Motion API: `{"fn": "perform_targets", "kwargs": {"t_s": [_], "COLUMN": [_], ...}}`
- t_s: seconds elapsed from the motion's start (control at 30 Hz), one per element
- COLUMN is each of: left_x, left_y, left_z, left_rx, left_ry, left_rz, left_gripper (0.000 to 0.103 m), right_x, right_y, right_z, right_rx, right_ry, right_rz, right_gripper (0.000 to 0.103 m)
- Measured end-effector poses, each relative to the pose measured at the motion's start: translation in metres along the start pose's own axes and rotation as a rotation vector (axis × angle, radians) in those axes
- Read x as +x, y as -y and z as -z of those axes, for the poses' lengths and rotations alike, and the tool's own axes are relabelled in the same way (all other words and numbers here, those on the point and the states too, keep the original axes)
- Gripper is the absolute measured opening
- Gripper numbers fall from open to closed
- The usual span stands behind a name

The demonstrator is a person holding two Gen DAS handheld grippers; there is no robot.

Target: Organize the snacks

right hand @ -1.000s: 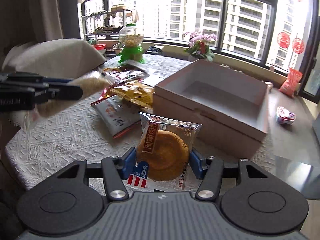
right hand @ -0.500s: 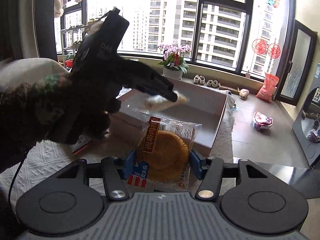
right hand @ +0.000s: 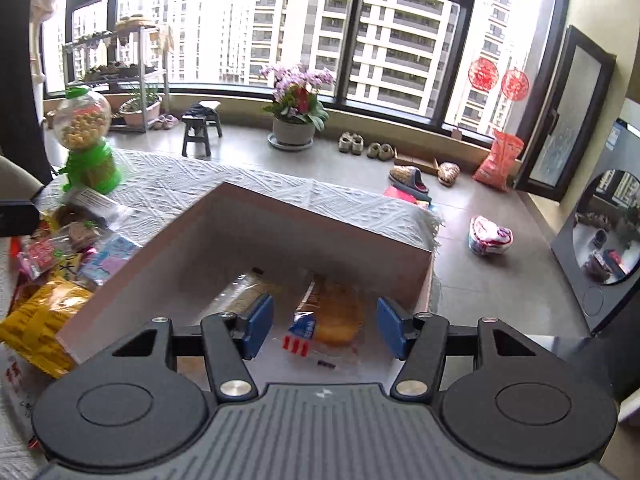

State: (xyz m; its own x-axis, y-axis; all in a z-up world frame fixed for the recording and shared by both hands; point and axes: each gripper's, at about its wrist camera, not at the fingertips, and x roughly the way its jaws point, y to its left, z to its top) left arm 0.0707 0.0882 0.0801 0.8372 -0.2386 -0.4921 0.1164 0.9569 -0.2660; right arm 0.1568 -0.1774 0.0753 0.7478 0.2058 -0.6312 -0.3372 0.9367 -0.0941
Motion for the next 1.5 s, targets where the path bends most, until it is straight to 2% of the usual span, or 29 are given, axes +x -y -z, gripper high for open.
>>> {"fn": "perform_targets", "kwargs": {"t_s": [0.03, 0.17, 0.23, 0.3, 0.33, 0.43, 0.47, 0.5, 0.6, 0.67, 0.77, 0.83, 0.9, 1.03, 1.13, 1.3, 1.4, 1.5], "left_x": [0.0, 0.013, 0.026, 0.044, 0.052, 0.08, 0.09, 0.1, 0.127, 0.135, 0.119, 0.101, 0.082, 0.042, 0.005, -0.059, -0.084, -0.101], "left_y": [-0.001, -0.006, -0.005, 0.0, 0.002, 0.0, -0.002, -0.005, -0.009, -0.006, 0.005, 0.01, 0.009, -0.006, -0.02, -0.048, -0.058, -0.065], "left_z": [0.003, 0.005, 0.004, -0.002, -0.005, -0.02, -0.025, -0.029, -0.03, -0.022, -0.005, 0.007, 0.018, 0.04, 0.052, 0.053, 0.058, 0.067], "left_rx": [0.005, 0.009, 0.008, 0.019, 0.023, 0.031, 0.034, 0.037, 0.072, 0.136, 0.28, 0.359, 0.383, 0.317, 0.224, -0.009, -0.068, -0.114], "left_ry": [-0.004, -0.028, -0.046, -0.064, -0.066, -0.06, -0.068, -0.083, -0.18, -0.242, -0.234, -0.257, -0.279, -0.287, -0.255, -0.128, -0.116, -0.16], "left_rz": [-0.001, 0.018, 0.019, 0.03, 0.031, -0.043, -0.064, -0.08, -0.073, -0.064, -0.029, 0.024, 0.069, 0.08, 0.064, -0.056, -0.12, -0.128], "left_gripper": [0.032, 0.032, 0.032, 0.032, 0.032, 0.033, 0.033, 0.033, 0.033, 0.033, 0.032, 0.033, 0.032, 0.032, 0.032, 0.032, 0.032, 0.032], "right_x": [-0.013, -0.061, -0.075, -0.076, -0.07, -0.051, -0.046, -0.041, -0.031, -0.025, -0.024, -0.025, -0.028, -0.037, -0.041, -0.047, -0.038, -0.019], "right_y": [-0.005, -0.031, -0.043, -0.052, -0.061, -0.066, -0.061, -0.053, -0.039, -0.032, -0.027, -0.028, -0.033, -0.049, -0.068, -0.114, -0.143, -0.172], "right_z": [0.004, 0.031, 0.044, 0.056, 0.058, 0.066, 0.067, 0.067, 0.07, 0.073, 0.079, 0.082, 0.084, 0.082, 0.077, 0.067, 0.054, 0.046], "right_rx": [-0.002, 0.015, 0.02, 0.01, -0.008, -0.048, -0.037, -0.017, 0.027, 0.055, 0.1, 0.114, 0.118, 0.114, 0.091, 0.053, 0.065, 0.022], "right_ry": [0.027, 0.069, 0.065, 0.029, 0.009, -0.034, -0.045, -0.056, -0.061, -0.063, -0.076, -0.072, -0.059, -0.042, -0.033, -0.051, -0.084, -0.131], "right_rz": [-0.039, -0.268, -0.371, -0.425, -0.415, -0.281, -0.254, -0.242, -0.158, -0.114, -0.188, -0.244, -0.287, -0.384, -0.435, -0.51, -0.537, -0.543], "right_gripper": [0.062, 0.063, 0.062, 0.061, 0.06, 0.06, 0.051, 0.049, 0.049, 0.051, 0.054, 0.058, 0.059, 0.064, 0.066, 0.07, 0.071, 0.075]}}
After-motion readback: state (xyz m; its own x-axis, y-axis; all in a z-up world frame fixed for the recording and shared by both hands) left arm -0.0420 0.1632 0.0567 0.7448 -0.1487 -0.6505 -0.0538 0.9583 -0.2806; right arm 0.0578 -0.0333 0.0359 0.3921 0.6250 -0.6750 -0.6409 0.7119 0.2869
